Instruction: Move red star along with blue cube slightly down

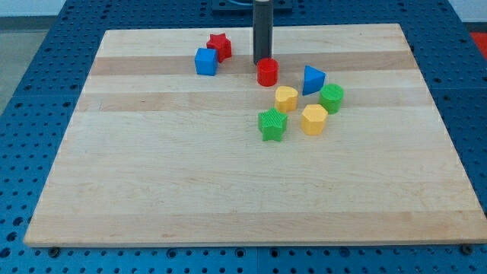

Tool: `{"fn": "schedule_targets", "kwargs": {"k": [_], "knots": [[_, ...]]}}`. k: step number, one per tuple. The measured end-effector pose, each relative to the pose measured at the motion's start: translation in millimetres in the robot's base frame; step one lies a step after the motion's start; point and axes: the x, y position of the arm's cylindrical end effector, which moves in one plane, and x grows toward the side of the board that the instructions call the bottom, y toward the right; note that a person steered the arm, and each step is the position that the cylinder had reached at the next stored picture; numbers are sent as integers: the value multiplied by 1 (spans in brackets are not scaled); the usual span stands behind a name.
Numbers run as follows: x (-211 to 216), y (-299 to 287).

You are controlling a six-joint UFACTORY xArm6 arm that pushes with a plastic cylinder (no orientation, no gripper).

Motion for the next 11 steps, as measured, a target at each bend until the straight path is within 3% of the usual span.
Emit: {"fn": "schedule_targets", "kwargs": {"k": [3, 7, 9, 11], "knots": [[12, 0], [-78, -30], [-80, -76], [-68, -78]]}}
